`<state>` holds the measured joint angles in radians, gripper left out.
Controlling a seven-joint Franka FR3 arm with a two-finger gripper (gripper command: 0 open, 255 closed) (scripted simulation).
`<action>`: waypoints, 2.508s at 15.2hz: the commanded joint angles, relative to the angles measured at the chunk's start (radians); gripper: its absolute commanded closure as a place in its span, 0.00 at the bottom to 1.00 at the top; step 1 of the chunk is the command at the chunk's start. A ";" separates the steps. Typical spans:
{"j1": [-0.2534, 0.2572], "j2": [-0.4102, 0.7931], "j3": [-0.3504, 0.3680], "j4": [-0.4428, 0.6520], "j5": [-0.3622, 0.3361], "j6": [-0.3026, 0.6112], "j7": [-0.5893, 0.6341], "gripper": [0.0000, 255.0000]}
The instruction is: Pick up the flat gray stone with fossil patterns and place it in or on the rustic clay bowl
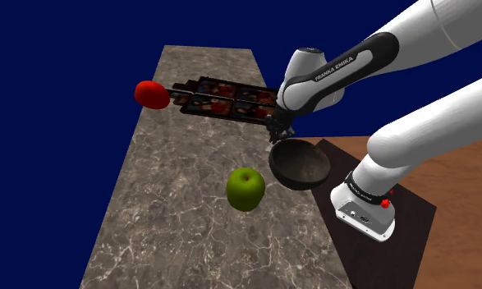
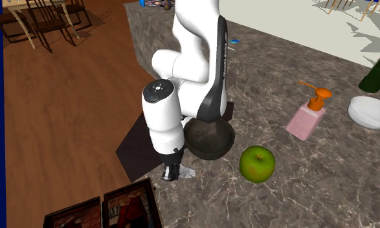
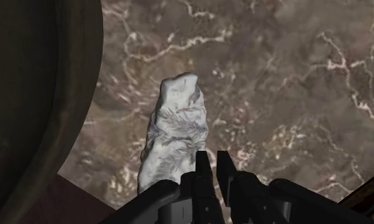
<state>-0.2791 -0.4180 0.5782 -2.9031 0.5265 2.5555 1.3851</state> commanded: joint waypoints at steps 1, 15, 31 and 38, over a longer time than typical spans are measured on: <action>0.000 0.001 0.000 -0.001 0.000 -0.001 0.000 1.00; 0.094 -0.028 -0.064 0.019 0.102 -0.154 -0.070 0.00; 0.100 0.044 -0.045 0.012 0.125 -0.074 -0.080 1.00; 0.101 0.019 -0.049 0.012 0.121 -0.099 -0.075 1.00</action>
<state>-0.1797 -0.3852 0.5302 -2.8878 0.6496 2.4748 1.3053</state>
